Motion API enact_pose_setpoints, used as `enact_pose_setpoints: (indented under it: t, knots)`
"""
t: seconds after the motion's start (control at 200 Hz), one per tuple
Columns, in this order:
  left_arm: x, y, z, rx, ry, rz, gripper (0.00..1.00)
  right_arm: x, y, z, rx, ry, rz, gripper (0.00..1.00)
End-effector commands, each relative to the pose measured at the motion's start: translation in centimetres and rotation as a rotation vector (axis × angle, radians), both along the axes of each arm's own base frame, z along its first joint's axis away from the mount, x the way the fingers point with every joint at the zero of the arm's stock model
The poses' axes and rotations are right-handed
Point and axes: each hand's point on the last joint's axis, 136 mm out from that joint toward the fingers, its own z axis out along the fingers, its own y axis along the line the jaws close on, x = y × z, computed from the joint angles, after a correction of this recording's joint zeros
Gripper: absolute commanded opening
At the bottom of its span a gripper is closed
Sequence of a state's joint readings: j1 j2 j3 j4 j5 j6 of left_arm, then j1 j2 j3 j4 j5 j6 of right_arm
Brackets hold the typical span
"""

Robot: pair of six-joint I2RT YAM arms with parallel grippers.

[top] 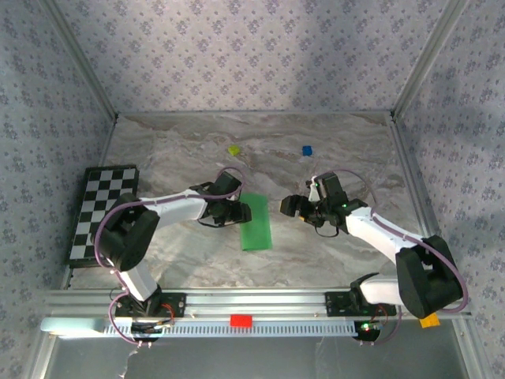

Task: Fold a paper plane with a square sheet of paper (pick it up from the middle)
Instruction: First fold the square sheet of paper in half at the center of the table.

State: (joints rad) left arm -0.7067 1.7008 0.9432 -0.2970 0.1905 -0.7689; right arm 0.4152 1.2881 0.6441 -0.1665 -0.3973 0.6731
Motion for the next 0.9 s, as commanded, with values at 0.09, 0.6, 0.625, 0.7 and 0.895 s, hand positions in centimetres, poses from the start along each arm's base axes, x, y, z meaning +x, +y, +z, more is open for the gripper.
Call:
enact_pose_setpoints:
  t: [0.09,0.6,0.625,0.7,0.895]
  knots:
    - [0.0,0.2,-0.6,0.060,0.025,-0.062,0.58,0.5,0.2,0.2,-0.011,-0.007,-0.015,0.84]
    - [0.0,0.1,-2.2,0.111,0.078,-0.061,0.63,0.5,0.3,-0.3,-0.033,0.011,-0.008,0.85]
    - [0.1,0.2,-2.3,0.118,0.076,-0.063,0.63,0.5,0.3,-0.3,-0.035,0.011,-0.010,0.85]
    - [-0.1,0.2,-2.4,0.141,0.081,-0.066,0.64,0.6,0.2,-0.4,-0.043,0.014,-0.011,0.85]
    - [-0.3,0.4,-3.2,0.198,0.106,-0.077,0.66,0.6,0.2,-0.6,-0.050,0.018,-0.011,0.86]
